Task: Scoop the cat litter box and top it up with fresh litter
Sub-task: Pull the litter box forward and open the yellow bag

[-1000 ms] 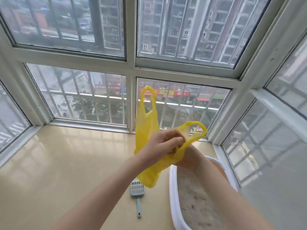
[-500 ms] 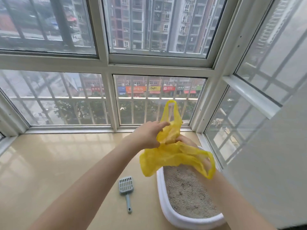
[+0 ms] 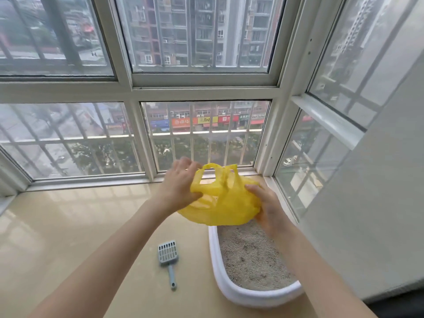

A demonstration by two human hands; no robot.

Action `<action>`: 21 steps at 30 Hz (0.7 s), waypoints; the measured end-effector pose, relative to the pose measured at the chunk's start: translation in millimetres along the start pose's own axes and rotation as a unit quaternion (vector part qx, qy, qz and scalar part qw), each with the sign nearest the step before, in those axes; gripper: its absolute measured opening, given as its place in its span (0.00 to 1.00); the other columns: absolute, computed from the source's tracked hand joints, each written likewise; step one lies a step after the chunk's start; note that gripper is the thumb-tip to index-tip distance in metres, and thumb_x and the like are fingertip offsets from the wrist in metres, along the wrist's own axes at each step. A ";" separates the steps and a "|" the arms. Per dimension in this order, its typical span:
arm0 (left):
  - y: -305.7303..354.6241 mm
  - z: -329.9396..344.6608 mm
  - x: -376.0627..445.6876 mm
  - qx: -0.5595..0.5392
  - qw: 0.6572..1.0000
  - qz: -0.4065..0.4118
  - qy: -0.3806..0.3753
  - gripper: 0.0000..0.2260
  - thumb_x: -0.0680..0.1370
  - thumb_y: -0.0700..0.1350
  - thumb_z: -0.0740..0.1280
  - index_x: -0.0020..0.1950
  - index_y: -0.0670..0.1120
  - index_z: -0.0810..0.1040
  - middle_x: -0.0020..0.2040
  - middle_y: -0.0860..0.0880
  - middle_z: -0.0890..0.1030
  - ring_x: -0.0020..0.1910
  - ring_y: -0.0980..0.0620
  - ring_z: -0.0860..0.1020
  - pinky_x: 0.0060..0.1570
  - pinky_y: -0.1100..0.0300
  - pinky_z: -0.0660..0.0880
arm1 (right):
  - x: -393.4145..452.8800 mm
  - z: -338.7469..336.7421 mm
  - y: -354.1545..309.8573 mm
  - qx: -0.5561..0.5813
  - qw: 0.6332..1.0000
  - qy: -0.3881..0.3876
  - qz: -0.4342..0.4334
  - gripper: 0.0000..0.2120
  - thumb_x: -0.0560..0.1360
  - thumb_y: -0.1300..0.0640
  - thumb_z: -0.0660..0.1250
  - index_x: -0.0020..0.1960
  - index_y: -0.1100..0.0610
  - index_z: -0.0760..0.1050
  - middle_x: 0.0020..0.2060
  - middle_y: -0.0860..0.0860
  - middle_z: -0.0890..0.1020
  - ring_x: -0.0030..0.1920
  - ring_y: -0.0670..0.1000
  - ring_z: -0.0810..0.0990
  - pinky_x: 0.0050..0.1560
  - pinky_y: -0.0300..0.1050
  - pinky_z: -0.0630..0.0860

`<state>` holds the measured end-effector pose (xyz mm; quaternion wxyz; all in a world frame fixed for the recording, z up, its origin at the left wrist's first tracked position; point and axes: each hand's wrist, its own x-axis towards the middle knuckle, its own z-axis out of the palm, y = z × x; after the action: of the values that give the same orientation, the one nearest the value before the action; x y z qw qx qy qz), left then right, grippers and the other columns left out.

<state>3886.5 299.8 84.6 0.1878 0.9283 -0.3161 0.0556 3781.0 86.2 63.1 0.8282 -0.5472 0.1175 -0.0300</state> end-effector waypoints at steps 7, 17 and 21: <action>53.7 13.8 3.9 -0.071 0.995 0.068 -0.013 0.11 0.74 0.39 0.65 0.54 0.48 0.79 0.48 0.49 0.82 0.49 0.45 0.79 0.45 0.52 0.75 | -11.0 -6.6 -14.1 -0.132 0.989 -0.040 0.044 0.22 0.67 0.53 0.76 0.55 0.63 0.77 0.49 0.61 0.83 0.47 0.60 0.82 0.45 0.53 0.81; 65.9 8.0 -10.9 -0.440 0.858 -0.266 -0.004 0.15 0.76 0.33 0.56 0.49 0.46 0.79 0.43 0.44 0.79 0.41 0.46 0.77 0.39 0.56 0.76 | -8.0 -58.2 7.7 -0.388 0.917 0.094 0.022 0.06 0.75 0.61 0.65 0.46 0.58 0.81 0.33 0.52 0.79 0.35 0.51 0.75 0.32 0.40 0.68; 61.1 10.9 -21.3 -0.483 0.836 -0.251 -0.073 0.07 0.77 0.38 0.61 0.50 0.46 0.77 0.42 0.46 0.79 0.39 0.49 0.78 0.37 0.58 0.76 | -8.7 -63.0 8.5 -0.256 0.957 0.131 -0.025 0.12 0.75 0.67 0.65 0.39 0.55 0.82 0.32 0.52 0.82 0.36 0.54 0.79 0.38 0.44 0.74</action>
<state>3832.3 263.0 88.9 0.5959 0.7686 -0.0714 -0.2213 3757.6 34.6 33.2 0.6364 -0.7353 0.2147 -0.0908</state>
